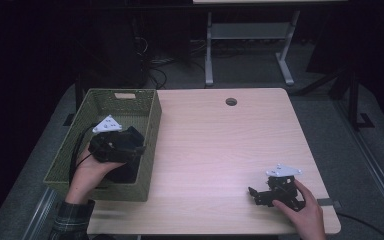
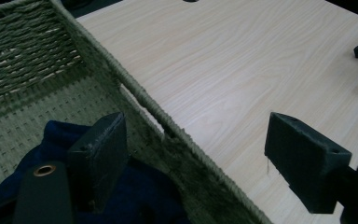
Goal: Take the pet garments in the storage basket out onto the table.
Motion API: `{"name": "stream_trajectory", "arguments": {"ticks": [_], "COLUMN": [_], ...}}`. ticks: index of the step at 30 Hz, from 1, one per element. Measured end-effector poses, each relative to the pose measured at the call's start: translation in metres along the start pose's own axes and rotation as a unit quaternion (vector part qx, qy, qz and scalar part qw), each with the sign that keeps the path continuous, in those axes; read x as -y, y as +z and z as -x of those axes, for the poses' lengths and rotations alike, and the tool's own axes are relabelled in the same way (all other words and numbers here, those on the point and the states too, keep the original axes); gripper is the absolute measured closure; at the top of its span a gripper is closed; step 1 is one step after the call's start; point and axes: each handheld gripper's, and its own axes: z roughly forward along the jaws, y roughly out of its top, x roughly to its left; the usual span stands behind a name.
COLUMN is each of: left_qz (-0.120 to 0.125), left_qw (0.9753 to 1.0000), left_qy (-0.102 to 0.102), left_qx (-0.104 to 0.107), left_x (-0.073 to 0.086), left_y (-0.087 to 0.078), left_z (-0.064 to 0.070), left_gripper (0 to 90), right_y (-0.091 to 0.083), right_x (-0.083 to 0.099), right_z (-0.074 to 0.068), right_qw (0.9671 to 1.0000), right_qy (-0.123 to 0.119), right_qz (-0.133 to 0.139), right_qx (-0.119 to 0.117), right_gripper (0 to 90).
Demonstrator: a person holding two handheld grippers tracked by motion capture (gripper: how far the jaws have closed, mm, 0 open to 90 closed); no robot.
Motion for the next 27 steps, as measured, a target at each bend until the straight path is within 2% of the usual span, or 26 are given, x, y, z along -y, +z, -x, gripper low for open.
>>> {"name": "stream_trajectory", "arguments": {"ticks": [9,16,27], "left_qz": [-0.011,-0.013,-0.025], "left_qw": [0.9997,0.9990,0.9981], "left_qy": [-0.005,-0.021,-0.036], "left_qx": [-0.019,-0.039,-0.044], "left_x": [0.008,0.018,0.032], "left_y": [-0.011,-0.023,-0.033], "left_z": [-0.011,-0.023,-0.032], "left_gripper": [19.0,18.5,18.3], "right_y": [0.000,0.000,0.000], "right_x": [0.000,0.000,0.000], "right_z": [0.000,0.000,0.000], "right_qw": [1.0000,1.0000,1.0000], "right_qy": [0.000,0.000,0.001], "right_qz": [0.000,0.000,0.000], "right_qx": [0.000,0.000,0.000], "right_gripper": [0.5,0.5,0.5]}}
